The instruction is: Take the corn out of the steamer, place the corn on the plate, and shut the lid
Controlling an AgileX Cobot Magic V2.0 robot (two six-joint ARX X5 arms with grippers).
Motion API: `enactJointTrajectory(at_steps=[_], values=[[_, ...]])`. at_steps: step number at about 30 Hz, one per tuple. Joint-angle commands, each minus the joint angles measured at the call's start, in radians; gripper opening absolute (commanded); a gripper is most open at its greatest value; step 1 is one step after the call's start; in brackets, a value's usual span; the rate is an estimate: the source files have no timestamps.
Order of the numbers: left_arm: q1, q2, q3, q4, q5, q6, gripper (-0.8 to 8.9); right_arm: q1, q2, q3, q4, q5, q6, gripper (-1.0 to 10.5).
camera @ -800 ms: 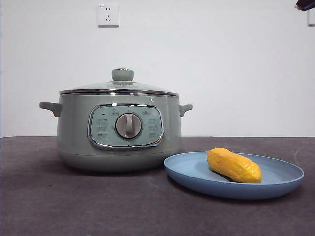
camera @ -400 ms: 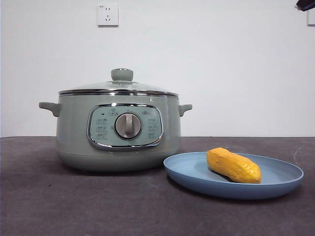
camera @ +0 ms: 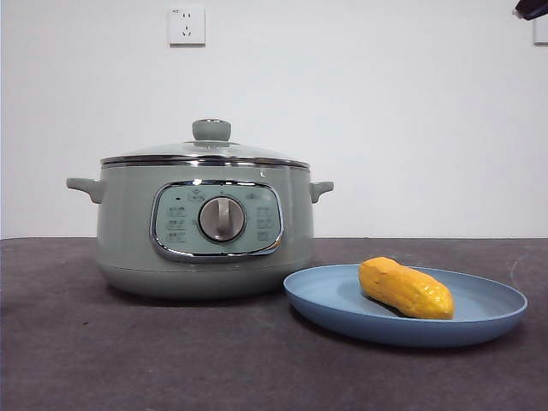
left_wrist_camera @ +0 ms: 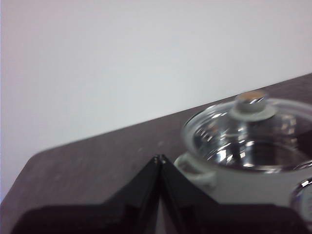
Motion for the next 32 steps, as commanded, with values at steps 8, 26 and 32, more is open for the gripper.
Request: enactJointTrajectory(at_steps=[8,26,32], values=[[0.003,-0.154,-0.227,0.013,-0.046,-0.079,-0.04,0.002,-0.002,-0.006,0.006,0.003,-0.008,0.0],[0.003,-0.192,-0.35,-0.014,-0.046,-0.214,-0.04,0.002,-0.002,-0.006,0.006,0.003,-0.008,0.0],[0.003,-0.192,-0.35,-0.014,-0.045,-0.214,-0.04,0.002,-0.002,-0.006,0.006,0.003,-0.008,0.0]])
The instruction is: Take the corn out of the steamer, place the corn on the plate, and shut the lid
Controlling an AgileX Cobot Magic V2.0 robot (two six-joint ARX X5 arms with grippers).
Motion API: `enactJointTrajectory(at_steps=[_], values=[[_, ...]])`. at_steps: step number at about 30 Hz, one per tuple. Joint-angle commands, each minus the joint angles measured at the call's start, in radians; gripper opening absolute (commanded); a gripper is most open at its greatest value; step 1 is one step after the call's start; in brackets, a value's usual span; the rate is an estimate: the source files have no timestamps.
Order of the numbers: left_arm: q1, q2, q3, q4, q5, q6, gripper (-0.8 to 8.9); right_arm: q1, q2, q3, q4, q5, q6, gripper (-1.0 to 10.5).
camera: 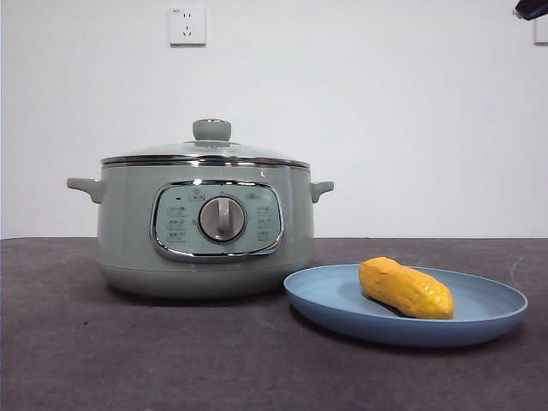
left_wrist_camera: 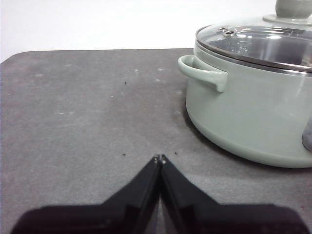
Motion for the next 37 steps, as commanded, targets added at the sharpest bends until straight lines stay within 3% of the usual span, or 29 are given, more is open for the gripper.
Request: enactJointTrajectory(at_steps=[1,15,17,20,25,30,37], values=[[0.003,-0.003,-0.014,0.005,0.005,-0.01,-0.04,0.002,-0.002,-0.006,0.006,0.003,-0.008,0.0],[0.003,-0.003,-0.014,0.005,0.005,-0.01,-0.04,0.002,-0.008,-0.006,0.006,0.004,-0.008,0.0],[0.003,-0.003,-0.014,0.005,0.005,-0.01,-0.04,-0.013,-0.027,-0.006,0.013,0.039,-0.076,0.0],[0.003,-0.003,-0.014,0.005,0.005,-0.01,-0.04,-0.064,-0.063,-0.006,0.048,0.113,-0.116,0.0],[0.003,-0.003,-0.014,0.005,0.006,-0.01,-0.04,-0.207,-0.178,-0.072,0.217,0.076,-0.139,0.0],[0.003,-0.003,-0.014,0.005,0.006,-0.01,-0.04,-0.315,-0.333,-0.28,0.461,0.077,-0.138,0.0],[0.003,-0.003,-0.014,0.005,0.005,-0.01,-0.04,-0.36,-0.51,-0.564,0.679,0.132,-0.139,0.0]])
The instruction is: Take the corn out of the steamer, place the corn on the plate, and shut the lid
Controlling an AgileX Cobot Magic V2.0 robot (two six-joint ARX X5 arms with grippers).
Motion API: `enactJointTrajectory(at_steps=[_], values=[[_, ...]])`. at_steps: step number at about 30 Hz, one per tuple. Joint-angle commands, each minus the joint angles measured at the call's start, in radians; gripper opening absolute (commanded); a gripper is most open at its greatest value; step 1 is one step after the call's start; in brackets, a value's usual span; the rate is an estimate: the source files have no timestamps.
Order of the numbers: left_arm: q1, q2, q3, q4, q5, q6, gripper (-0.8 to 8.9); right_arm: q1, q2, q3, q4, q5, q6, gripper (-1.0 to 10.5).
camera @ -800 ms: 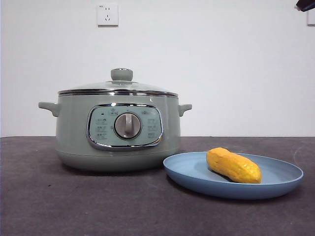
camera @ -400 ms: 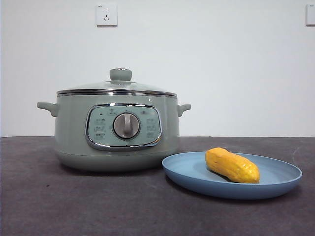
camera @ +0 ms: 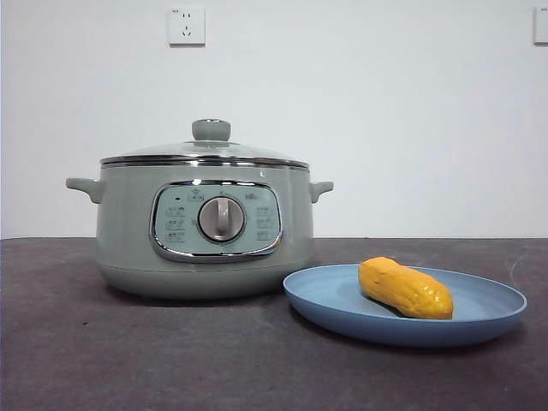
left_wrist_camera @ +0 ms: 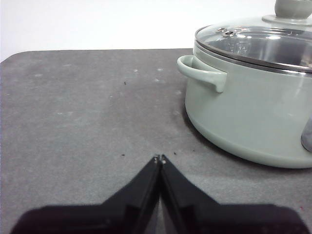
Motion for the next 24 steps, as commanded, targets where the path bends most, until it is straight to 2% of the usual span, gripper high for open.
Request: enactJointTrajectory(at_steps=[1,6,15,18,24], values=[[0.003,-0.003,-0.014,0.004,0.005,-0.01,-0.04,-0.003,-0.057,-0.103,0.058,0.055,-0.008,0.0],[0.003,-0.003,-0.014,0.005,0.005,-0.01,-0.04,-0.003,-0.136,-0.212,0.073,0.117,0.008,0.0],[0.003,-0.003,-0.014,0.005,0.005,-0.01,-0.04,-0.003,-0.175,-0.294,0.05,0.113,0.048,0.0],[0.003,-0.003,-0.014,0.005,0.005,-0.01,-0.04,-0.003,-0.174,-0.298,-0.01,0.113,0.058,0.0],[0.003,-0.003,-0.014,0.004,0.005,-0.01,-0.04,-0.003,-0.175,-0.298,-0.003,0.113,0.072,0.0]])
